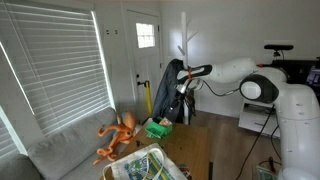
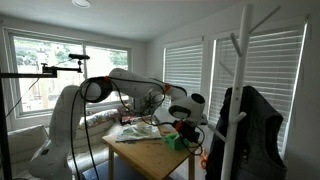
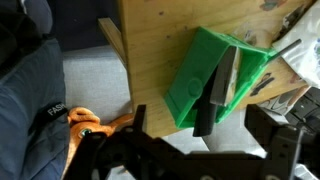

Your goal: Put the orange book on the table.

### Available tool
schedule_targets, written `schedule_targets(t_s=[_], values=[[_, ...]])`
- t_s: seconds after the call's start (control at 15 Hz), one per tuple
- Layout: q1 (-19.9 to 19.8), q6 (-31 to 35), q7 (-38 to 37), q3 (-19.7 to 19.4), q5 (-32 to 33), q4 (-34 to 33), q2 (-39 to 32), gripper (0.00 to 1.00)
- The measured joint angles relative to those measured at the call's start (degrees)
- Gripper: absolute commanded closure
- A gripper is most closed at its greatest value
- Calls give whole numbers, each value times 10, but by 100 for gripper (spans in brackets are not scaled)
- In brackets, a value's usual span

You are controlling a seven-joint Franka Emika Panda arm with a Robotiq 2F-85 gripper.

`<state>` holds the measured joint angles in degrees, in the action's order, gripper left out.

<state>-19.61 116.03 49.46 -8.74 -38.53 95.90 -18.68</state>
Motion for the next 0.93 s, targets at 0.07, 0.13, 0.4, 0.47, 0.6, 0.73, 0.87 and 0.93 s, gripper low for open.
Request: schedule_targets(t_s=[0.07, 0.13, 0.4, 0.47, 0.6, 0.73, 0.87, 0.93], values=[[-2, -3, 9, 6, -22, 0, 0, 0], [-3, -8, 20, 12, -47, -1, -1, 0], [-4, -59, 44, 24, -104, -5, -10, 0], [-4, -76, 44, 24, -108, -8, -15, 0], [-3, -98, 37, 24, -107, -17, -28, 0], [-1, -100, 28, 24, -106, -24, -42, 0], [0, -100, 22, 24, -105, -32, -54, 0], [1, -100, 18, 24, -104, -35, -58, 0]])
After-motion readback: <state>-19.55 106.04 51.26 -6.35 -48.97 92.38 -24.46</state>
